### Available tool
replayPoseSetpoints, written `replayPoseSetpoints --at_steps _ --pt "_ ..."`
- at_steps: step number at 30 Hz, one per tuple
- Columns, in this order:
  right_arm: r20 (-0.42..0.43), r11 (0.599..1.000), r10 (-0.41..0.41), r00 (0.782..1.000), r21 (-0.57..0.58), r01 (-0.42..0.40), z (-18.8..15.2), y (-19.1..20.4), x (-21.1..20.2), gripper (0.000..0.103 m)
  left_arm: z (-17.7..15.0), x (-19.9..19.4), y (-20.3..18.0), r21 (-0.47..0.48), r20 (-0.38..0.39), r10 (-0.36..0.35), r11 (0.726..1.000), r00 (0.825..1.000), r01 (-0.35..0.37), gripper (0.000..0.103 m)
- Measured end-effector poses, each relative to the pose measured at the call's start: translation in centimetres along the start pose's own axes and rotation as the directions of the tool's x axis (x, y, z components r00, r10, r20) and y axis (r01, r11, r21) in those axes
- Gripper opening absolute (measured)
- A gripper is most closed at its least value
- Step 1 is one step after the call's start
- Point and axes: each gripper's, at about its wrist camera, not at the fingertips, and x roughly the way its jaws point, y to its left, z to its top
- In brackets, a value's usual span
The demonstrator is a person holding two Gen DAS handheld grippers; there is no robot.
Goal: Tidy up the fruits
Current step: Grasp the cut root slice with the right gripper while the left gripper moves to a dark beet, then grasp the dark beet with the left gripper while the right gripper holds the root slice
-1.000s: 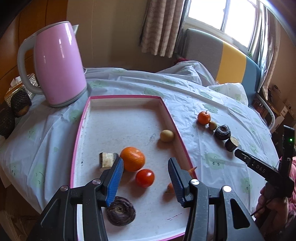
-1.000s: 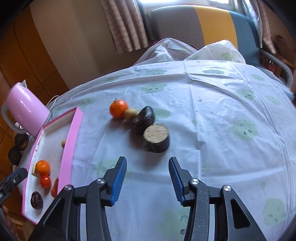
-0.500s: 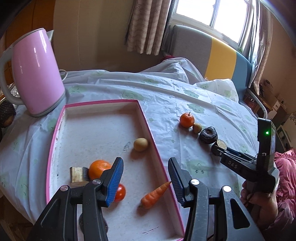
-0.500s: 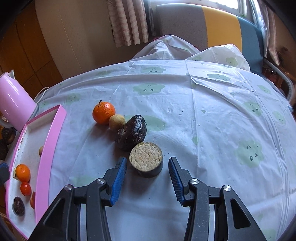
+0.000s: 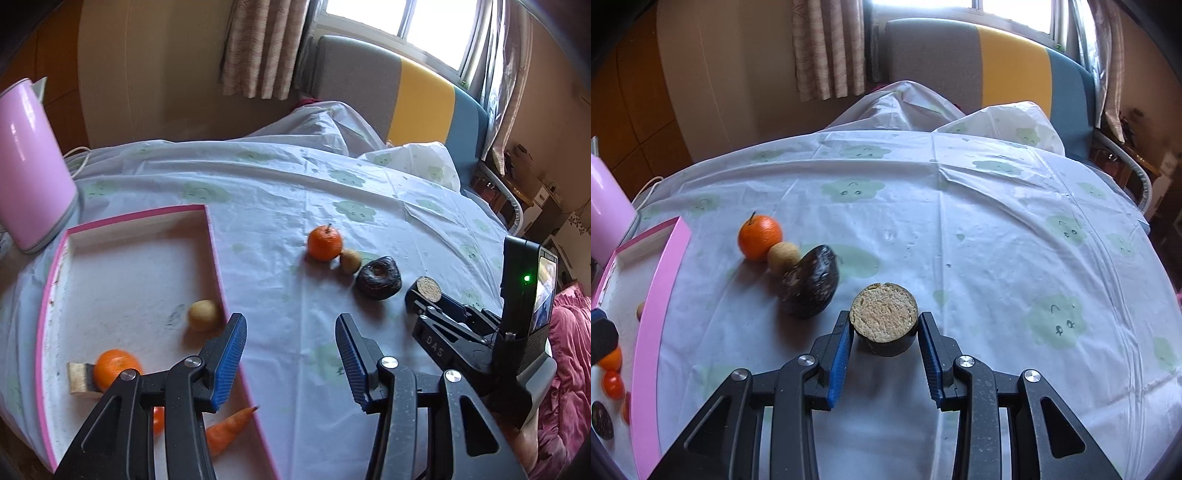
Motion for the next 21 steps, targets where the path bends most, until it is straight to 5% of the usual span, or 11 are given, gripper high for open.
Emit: replayPoseSetpoints --at_steps 21 --pt "0.025 0.999 -0.013 1.000 -0.045 0.014 2.1 -1.9 2.2 0.036 2.5 7.0 -5.5 -0.058 -0.081 -0.114 0.992 0.990 0.110 0.051"
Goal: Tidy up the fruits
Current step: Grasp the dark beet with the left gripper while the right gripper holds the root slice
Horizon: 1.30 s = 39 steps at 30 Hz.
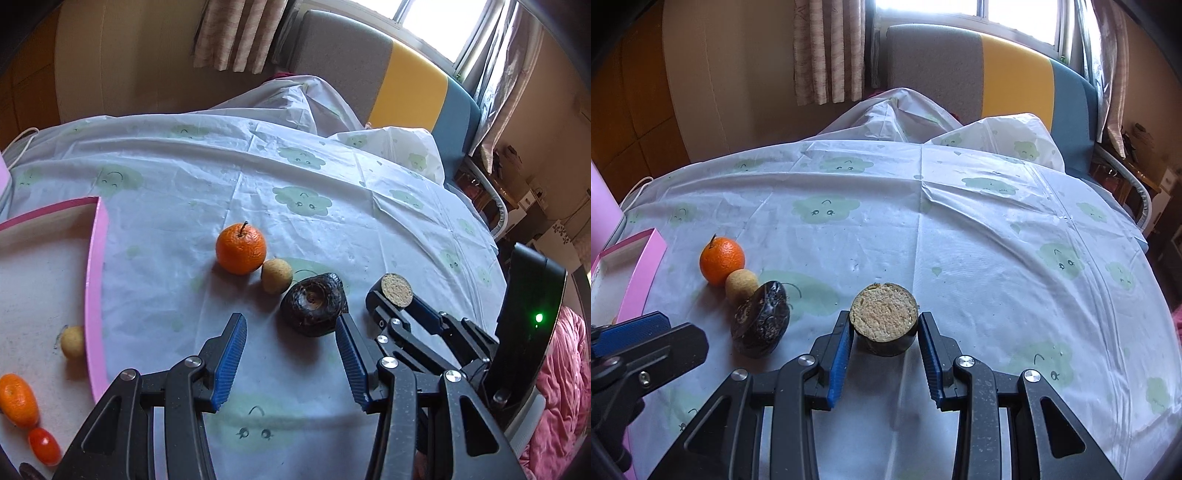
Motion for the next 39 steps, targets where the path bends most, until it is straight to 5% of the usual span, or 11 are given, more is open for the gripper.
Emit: replayPoseSetpoints --at_steps 20,28,39 --pt "-0.002 0.998 0.052 0.999 0.027 -0.051 -0.2 -1.0 0.5 0.035 0.7 4.2 -0.7 -0.074 -0.049 -0.061 0.996 0.997 0.057 0.050" --pt "-0.005 0.999 0.046 0.999 0.025 -0.046 -0.2 -0.8 0.7 0.035 0.2 3.3 -0.9 0.018 -0.017 -0.002 1.000 1.000 0.002 0.049" --pt "-0.006 0.995 0.081 0.997 0.053 -0.080 -0.3 -1.5 0.8 0.036 -1.4 1.6 1.1 0.014 0.046 0.081 0.997 0.996 -0.082 0.050"
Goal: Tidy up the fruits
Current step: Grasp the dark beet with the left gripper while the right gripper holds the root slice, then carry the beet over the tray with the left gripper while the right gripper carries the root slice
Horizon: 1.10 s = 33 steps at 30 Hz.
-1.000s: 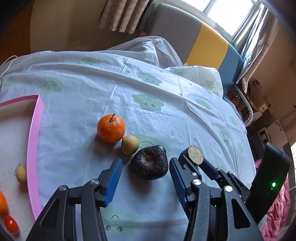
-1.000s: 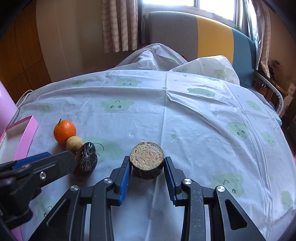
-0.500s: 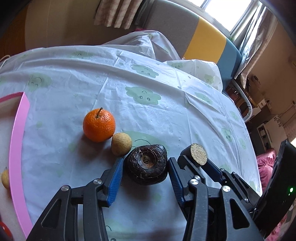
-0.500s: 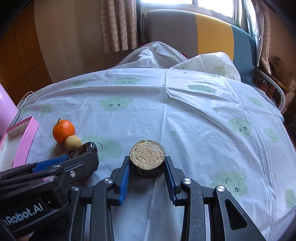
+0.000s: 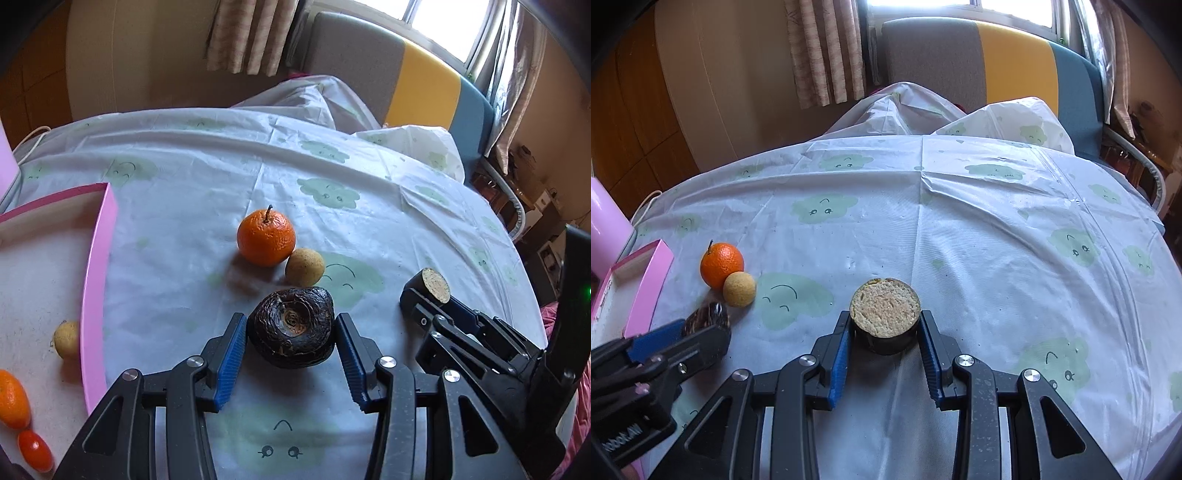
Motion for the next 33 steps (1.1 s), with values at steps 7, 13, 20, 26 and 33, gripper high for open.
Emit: replayPoseSetpoints --at_steps 7,13,20,26,33 --pt "-0.010 0.999 -0.025 1.000 -0.024 0.025 0.0 0.4 0.1 0.036 -0.3 0.5 0.1 0.003 0.018 -0.013 1.000 1.000 0.013 0.050" --pt "-0.007 0.999 -0.030 1.000 -0.028 0.030 0.0 0.4 0.1 0.036 -0.5 0.9 -0.3 0.019 0.007 0.017 1.000 1.000 -0.018 0.043" --pt "-0.004 0.999 -0.027 1.000 -0.026 0.027 0.0 0.4 0.1 0.035 -0.4 0.4 0.0 0.017 -0.006 0.015 1.000 1.000 -0.015 0.043" --pt "-0.009 0.999 -0.028 1.000 -0.028 0.027 0.0 0.4 0.0 0.035 -0.6 -1.2 0.7 0.008 0.004 0.039 0.999 0.999 -0.039 0.043" --pt "-0.018 0.998 -0.044 0.999 -0.046 0.043 -0.8 0.9 -1.0 0.035 -0.9 -4.3 1.3 0.015 0.042 0.038 0.999 0.998 -0.039 0.043"
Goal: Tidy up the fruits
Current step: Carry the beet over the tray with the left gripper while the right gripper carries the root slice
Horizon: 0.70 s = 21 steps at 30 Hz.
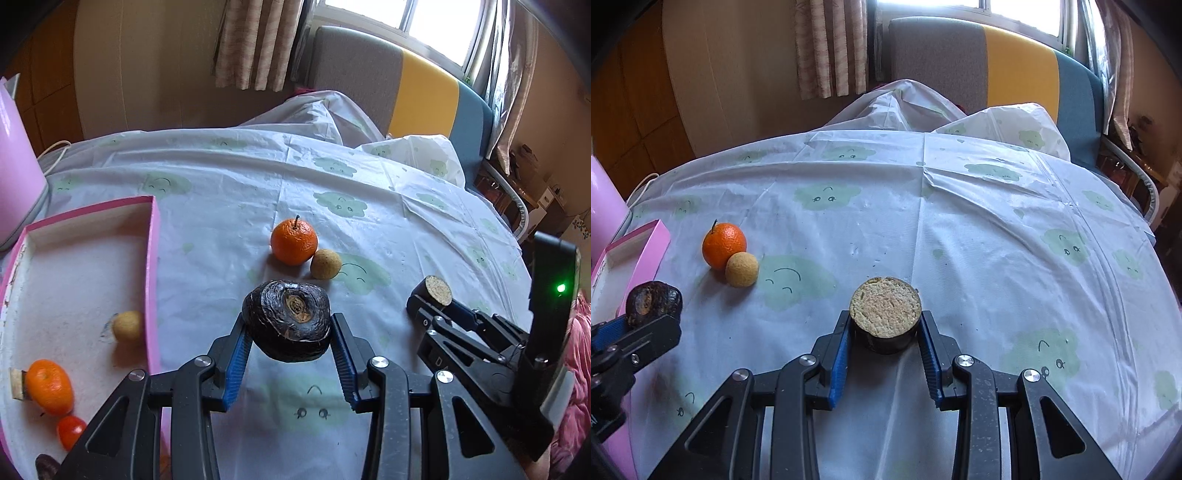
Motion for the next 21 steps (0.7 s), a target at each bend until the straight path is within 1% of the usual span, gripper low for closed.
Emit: replayPoseSetpoints --at_steps 9,14,21 --pt "-0.001 1.000 -0.006 1.000 0.007 0.006 -2.1 0.7 -1.7 0.035 -0.6 -3.5 1.6 0.005 0.046 0.005 1.000 0.999 -0.005 0.043" --pt "0.003 1.000 -0.009 1.000 -0.010 0.009 -3.1 1.5 -2.4 0.035 -1.1 -4.9 3.0 -0.004 0.064 0.019 1.000 0.998 -0.019 0.043" --pt "0.001 0.999 -0.002 1.000 -0.032 0.002 -4.0 2.8 -3.3 0.035 -1.8 -6.2 5.8 -0.045 0.074 0.047 0.998 0.996 -0.043 0.043"
